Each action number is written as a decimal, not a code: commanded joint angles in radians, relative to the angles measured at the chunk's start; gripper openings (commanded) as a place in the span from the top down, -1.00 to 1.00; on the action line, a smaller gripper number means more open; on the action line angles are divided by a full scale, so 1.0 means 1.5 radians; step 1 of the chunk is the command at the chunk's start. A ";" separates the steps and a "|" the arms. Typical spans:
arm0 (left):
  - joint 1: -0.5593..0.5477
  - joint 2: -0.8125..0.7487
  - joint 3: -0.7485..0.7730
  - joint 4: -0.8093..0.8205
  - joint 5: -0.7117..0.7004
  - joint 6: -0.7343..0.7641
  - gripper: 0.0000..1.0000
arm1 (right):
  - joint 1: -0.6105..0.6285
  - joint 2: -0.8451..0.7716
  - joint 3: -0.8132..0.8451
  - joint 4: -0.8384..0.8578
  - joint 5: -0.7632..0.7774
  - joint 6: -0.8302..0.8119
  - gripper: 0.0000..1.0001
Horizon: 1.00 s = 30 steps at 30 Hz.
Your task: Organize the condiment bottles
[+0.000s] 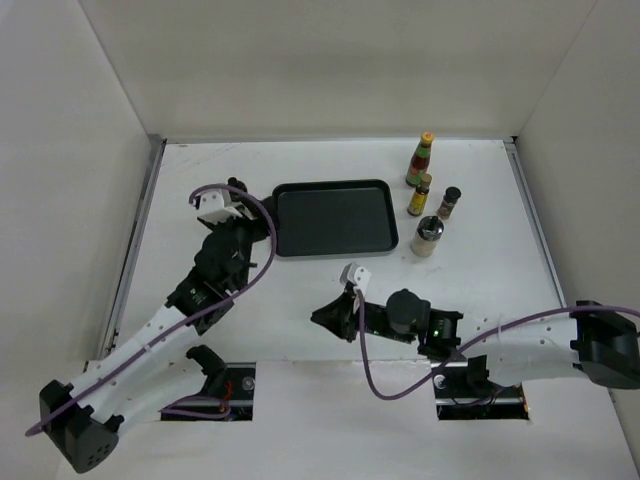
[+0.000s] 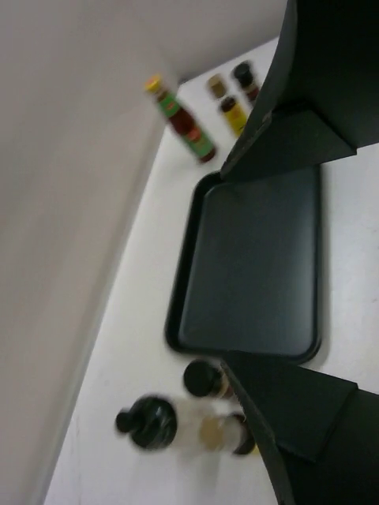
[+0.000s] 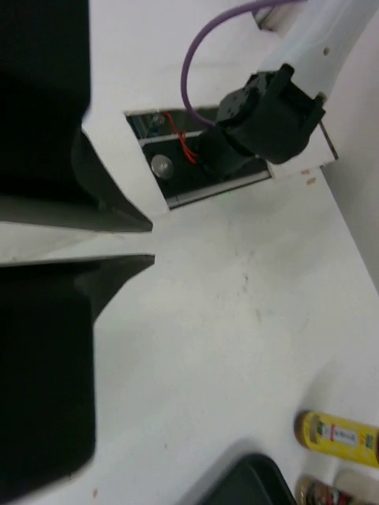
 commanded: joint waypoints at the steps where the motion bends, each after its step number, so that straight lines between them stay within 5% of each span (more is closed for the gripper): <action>1: 0.090 0.049 0.018 0.037 -0.027 0.059 -0.15 | -0.041 -0.031 0.003 0.032 0.018 0.048 0.65; 2: 0.114 0.057 0.018 0.029 -0.022 0.053 0.13 | -0.058 -0.038 0.005 0.019 0.022 0.058 0.70; 4: 0.155 0.082 0.031 -0.012 -0.024 0.052 0.14 | -0.085 -0.049 0.005 0.004 0.034 0.072 0.73; 8: 0.211 0.116 0.036 -0.050 -0.014 0.047 -0.38 | -0.137 -0.069 -0.013 0.005 0.049 0.089 0.22; 10: 0.224 0.146 0.049 -0.055 -0.009 0.048 -0.45 | -0.150 -0.079 -0.021 0.007 0.054 0.090 -0.07; 13: 0.235 0.186 0.062 -0.057 -0.011 0.049 -0.47 | -0.168 -0.077 -0.028 0.011 0.070 0.103 -0.17; 17: 0.255 0.238 0.073 -0.046 0.030 0.047 -0.42 | -0.191 -0.073 -0.024 -0.007 0.078 0.121 -0.03; 22: 0.257 0.274 0.071 -0.026 0.033 0.044 -0.29 | -0.202 -0.071 -0.022 -0.016 0.077 0.135 0.56; 30: 0.267 0.321 0.078 0.003 0.029 0.044 -0.11 | -0.202 -0.056 -0.015 -0.021 0.078 0.128 0.53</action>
